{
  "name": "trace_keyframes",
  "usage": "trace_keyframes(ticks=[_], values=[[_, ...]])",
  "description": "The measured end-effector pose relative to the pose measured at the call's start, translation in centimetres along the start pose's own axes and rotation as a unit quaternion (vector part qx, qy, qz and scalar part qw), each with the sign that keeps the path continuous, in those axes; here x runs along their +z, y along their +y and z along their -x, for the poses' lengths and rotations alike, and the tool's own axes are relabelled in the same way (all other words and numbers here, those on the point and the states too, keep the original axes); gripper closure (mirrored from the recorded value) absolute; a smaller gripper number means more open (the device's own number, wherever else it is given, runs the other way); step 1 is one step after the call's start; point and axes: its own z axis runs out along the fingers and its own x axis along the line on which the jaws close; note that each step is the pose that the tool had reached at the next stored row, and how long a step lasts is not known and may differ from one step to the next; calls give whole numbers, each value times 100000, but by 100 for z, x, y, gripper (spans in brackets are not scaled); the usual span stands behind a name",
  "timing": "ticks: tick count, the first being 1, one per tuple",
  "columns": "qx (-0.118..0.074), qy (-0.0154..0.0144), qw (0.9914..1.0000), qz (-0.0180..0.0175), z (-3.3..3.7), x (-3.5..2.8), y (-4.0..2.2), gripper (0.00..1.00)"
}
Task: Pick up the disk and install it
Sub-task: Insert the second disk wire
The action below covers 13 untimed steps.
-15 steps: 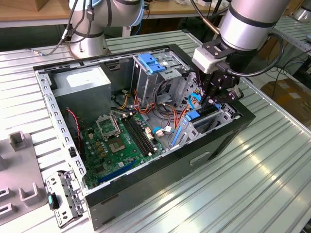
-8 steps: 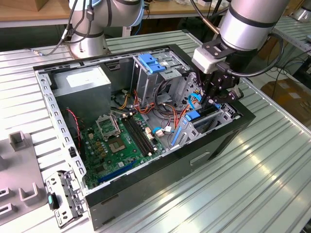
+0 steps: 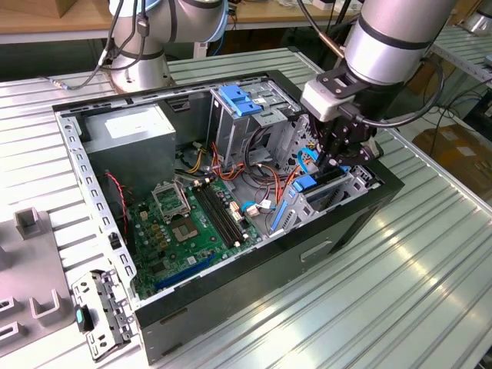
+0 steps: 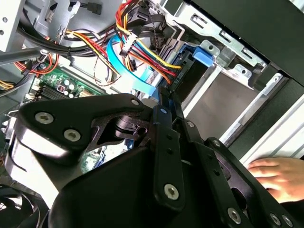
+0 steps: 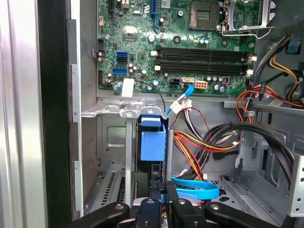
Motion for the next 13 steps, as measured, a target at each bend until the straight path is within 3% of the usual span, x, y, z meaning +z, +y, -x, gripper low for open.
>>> trace_keyframes(ticks=[3,12,13], values=[[14,-159,100000,-194,-1,10,2,84],[42,-386,99999,-236,-8,43,18,84],[73,-621,99998,-253,-8,26,16,84]])
